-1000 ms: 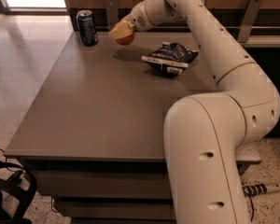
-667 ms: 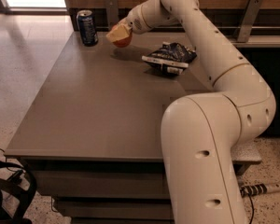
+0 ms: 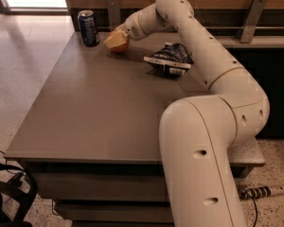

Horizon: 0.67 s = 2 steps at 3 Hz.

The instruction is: Move apple near pepsi can

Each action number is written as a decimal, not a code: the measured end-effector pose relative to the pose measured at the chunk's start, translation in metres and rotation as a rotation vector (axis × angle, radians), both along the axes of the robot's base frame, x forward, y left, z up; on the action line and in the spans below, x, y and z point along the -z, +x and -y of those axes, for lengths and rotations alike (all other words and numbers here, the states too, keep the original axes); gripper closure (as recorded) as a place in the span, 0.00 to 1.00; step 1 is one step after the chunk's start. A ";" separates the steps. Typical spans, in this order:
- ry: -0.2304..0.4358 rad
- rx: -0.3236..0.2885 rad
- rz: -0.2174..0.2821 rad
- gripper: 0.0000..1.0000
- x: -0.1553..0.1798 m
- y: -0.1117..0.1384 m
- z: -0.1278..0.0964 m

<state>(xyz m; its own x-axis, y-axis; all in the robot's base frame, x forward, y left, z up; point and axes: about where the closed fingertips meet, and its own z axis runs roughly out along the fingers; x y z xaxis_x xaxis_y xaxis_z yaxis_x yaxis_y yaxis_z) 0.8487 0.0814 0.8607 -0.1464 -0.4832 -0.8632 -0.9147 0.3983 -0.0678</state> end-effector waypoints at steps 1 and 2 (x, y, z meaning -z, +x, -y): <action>0.000 -0.004 -0.004 0.82 0.003 0.000 -0.003; -0.001 -0.008 -0.008 0.59 0.005 0.000 -0.006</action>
Offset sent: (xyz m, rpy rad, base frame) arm -0.0003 0.0034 -0.0029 -0.0004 0.0043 0.0043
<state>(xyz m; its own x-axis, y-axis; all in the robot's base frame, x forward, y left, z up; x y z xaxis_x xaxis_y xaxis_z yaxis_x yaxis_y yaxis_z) 0.8483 0.0876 0.8554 -0.1494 -0.4849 -0.8617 -0.9183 0.3911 -0.0608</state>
